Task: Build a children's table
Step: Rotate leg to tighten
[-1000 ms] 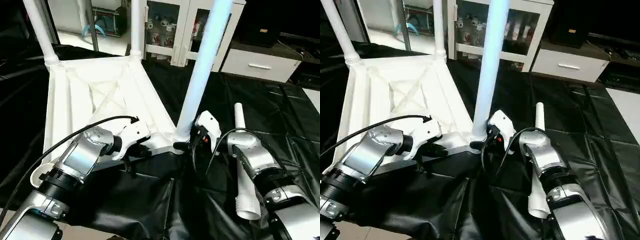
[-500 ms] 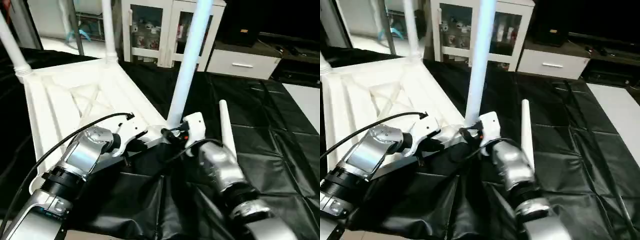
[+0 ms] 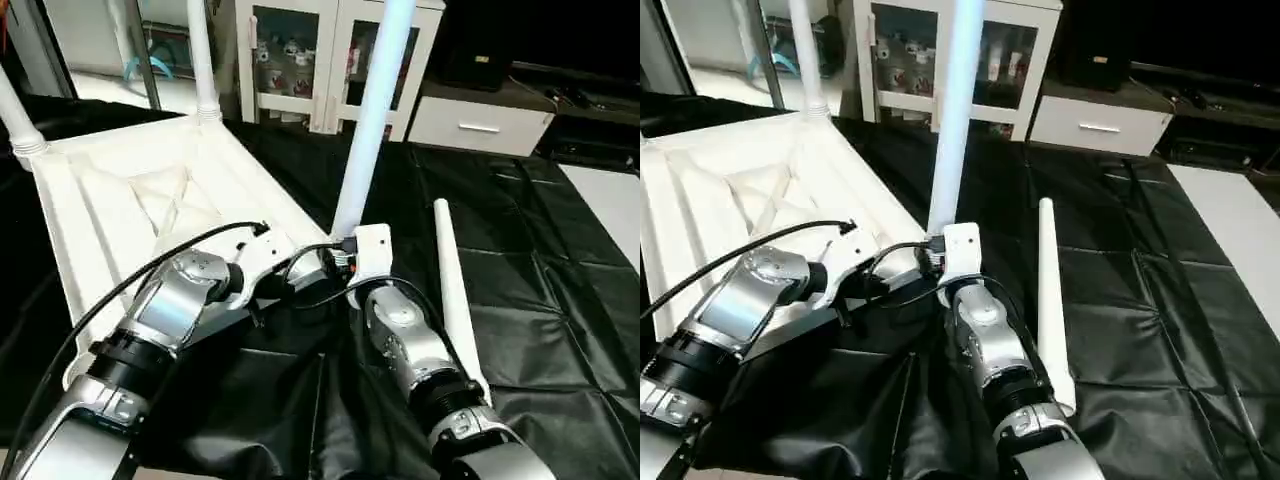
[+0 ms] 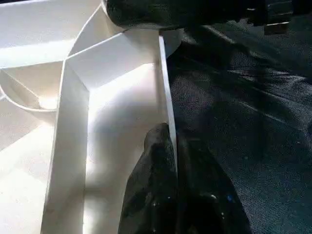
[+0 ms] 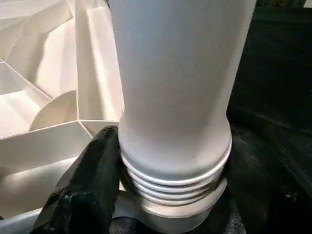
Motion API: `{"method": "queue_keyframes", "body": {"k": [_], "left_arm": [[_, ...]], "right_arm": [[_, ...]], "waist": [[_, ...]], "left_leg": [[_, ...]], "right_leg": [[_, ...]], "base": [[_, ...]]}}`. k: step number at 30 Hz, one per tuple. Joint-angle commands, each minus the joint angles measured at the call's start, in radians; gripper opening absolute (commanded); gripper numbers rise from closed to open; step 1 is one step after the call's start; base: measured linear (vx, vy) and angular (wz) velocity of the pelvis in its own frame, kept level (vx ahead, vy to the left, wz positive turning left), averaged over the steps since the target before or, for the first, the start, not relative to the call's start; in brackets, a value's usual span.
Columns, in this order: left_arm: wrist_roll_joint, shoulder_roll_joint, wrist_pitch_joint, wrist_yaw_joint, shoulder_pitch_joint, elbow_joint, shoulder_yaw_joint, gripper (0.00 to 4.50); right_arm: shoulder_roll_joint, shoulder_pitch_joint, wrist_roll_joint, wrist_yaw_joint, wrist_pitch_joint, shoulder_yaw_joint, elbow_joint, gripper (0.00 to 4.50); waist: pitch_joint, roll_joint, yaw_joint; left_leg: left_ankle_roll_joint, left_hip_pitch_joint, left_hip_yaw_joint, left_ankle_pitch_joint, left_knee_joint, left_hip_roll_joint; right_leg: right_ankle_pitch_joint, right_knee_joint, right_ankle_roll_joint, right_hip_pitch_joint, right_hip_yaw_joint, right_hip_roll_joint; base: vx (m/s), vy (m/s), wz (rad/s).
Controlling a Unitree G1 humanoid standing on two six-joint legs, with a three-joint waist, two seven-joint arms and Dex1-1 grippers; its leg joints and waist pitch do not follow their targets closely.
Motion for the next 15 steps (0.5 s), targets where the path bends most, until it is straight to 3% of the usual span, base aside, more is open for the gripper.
{"method": "queue_keyframes", "body": {"k": [1,4,5,6,7,8,10,13,15], "left_arm": [[-0.045,-0.037,-0.006,-0.097,0.041,-0.015,-0.089,0.0],[-0.04,-0.036,-0.009,-0.103,0.04,-0.012,-0.087,0.0],[-0.04,-0.036,-0.009,-0.103,0.04,-0.012,-0.087,0.0],[-0.04,-0.035,-0.01,-0.106,0.04,-0.012,-0.088,0.0],[-0.04,-0.034,-0.01,-0.107,0.04,-0.013,-0.089,0.0],[-0.04,-0.033,-0.009,-0.109,0.04,-0.014,-0.089,0.0],[-0.04,-0.031,-0.01,-0.113,0.04,-0.015,-0.09,0.0],[-0.038,-0.024,-0.014,-0.126,0.038,-0.015,-0.094,0.0],[-0.038,-0.022,-0.014,-0.13,0.037,-0.014,-0.095,0.0]], "right_arm": [[-0.001,-0.017,0.027,-0.057,0.019,-0.073,-0.022,3.42],[-0.042,-0.01,0.045,-0.008,0.023,-0.08,-0.08,3.61],[-0.042,-0.01,0.045,-0.008,0.023,-0.08,-0.08,3.75],[-0.06,-0.012,0.053,0.014,0.035,-0.085,-0.088,3.83],[-0.083,-0.013,0.056,0.048,0.053,-0.081,-0.092,3.88],[-0.1,-0.015,0.057,0.075,0.066,-0.078,-0.094,3.88],[-0.129,-0.016,0.072,0.145,0.101,-0.071,-0.1,4.13],[-0.26,-0.002,0.094,0.435,0.18,-0.008,-0.138,4.22],[-0.331,0.009,0.084,0.569,0.18,0.026,-0.152,4.22]], "waist": [[-0.042,0.026,0.005],[-0.049,0.028,0.013],[-0.05,0.03,0.024],[-0.046,0.03,0.024],[-0.048,0.031,0.029],[-0.049,0.029,0.031],[-0.049,0.033,0.033],[-0.048,0.033,0.037],[-0.047,0.031,0.044]], "left_leg": [[-0.038,-0.002,-0.022,-0.283,-0.088,0.05],[-0.037,0.005,-0.017,-0.233,-0.084,0.052],[-0.025,0.016,-0.008,-0.198,-0.078,0.051],[-0.019,0.01,-0.006,-0.186,-0.078,0.049],[-0.013,0.0,-0.009,-0.163,-0.08,0.047],[-0.007,0.0,-0.007,-0.142,-0.078,0.047],[-0.005,-0.003,-0.008,-0.131,-0.078,0.047],[0.02,0.0,-0.008,-0.151,-0.074,0.048],[0.027,0.0,-0.005,-0.144,-0.072,0.049]], "right_leg": [[-0.264,-0.087,-0.148,0.031,0.075,-0.088],[-0.161,-0.078,-0.165,0.033,0.076,-0.087],[-0.082,-0.071,-0.186,0.024,0.076,-0.081],[-0.058,-0.067,-0.194,0.025,0.076,-0.076],[-0.035,-0.062,-0.197,0.039,0.076,-0.077],[-0.018,-0.061,-0.198,0.041,0.076,-0.08],[-0.021,-0.061,-0.202,0.044,0.076,-0.083],[-0.036,-0.067,-0.204,0.049,0.073,-0.079],[-0.035,-0.067,-0.219,0.047,0.075,-0.083]], "base": [[0.0,0.0,0.0],[0.0,0.0,0.0],[0.0,0.0,0.0],[0.0,0.0,0.0],[0.0,0.0,0.0],[0.0,0.0,0.0],[0.0,0.0,0.0],[0.0,0.0,0.0],[0.0,0.0,0.0]]}}
